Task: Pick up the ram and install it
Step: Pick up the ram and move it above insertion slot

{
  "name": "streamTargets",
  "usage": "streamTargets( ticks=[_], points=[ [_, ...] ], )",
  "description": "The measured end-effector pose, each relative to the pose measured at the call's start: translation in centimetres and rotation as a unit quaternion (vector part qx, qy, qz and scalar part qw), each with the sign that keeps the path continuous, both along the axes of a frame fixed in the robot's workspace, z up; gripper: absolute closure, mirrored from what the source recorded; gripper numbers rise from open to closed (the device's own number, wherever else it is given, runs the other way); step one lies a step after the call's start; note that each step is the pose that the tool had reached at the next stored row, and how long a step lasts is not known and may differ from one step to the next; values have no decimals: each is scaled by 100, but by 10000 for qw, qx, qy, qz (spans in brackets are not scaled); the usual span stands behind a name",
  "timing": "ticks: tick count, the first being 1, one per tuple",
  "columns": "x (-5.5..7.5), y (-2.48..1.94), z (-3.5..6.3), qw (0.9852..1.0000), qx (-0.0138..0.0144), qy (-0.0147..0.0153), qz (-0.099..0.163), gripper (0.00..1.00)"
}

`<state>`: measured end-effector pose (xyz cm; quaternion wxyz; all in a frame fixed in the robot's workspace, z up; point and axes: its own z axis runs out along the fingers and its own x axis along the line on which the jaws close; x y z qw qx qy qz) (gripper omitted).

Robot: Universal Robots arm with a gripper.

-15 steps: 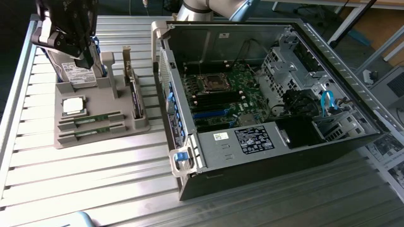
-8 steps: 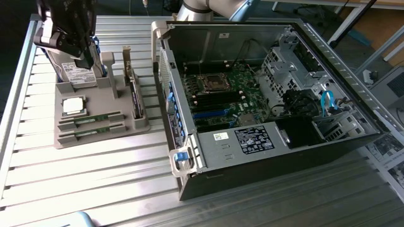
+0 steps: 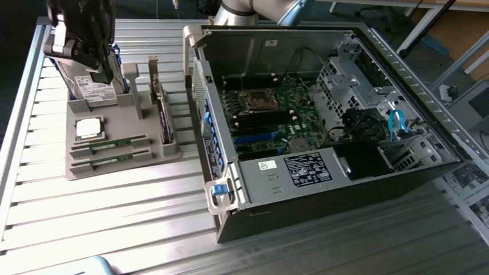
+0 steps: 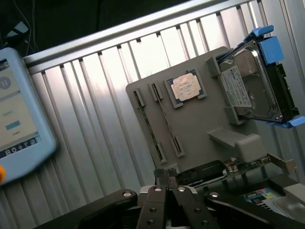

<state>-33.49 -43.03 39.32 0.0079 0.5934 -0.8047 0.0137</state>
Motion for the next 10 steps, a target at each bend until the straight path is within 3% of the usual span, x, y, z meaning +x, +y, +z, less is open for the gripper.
streamTargets(
  ticks=[10],
  points=[
    [0, 0, 0, 9997, -20, 0, 260, 89]
  ],
)
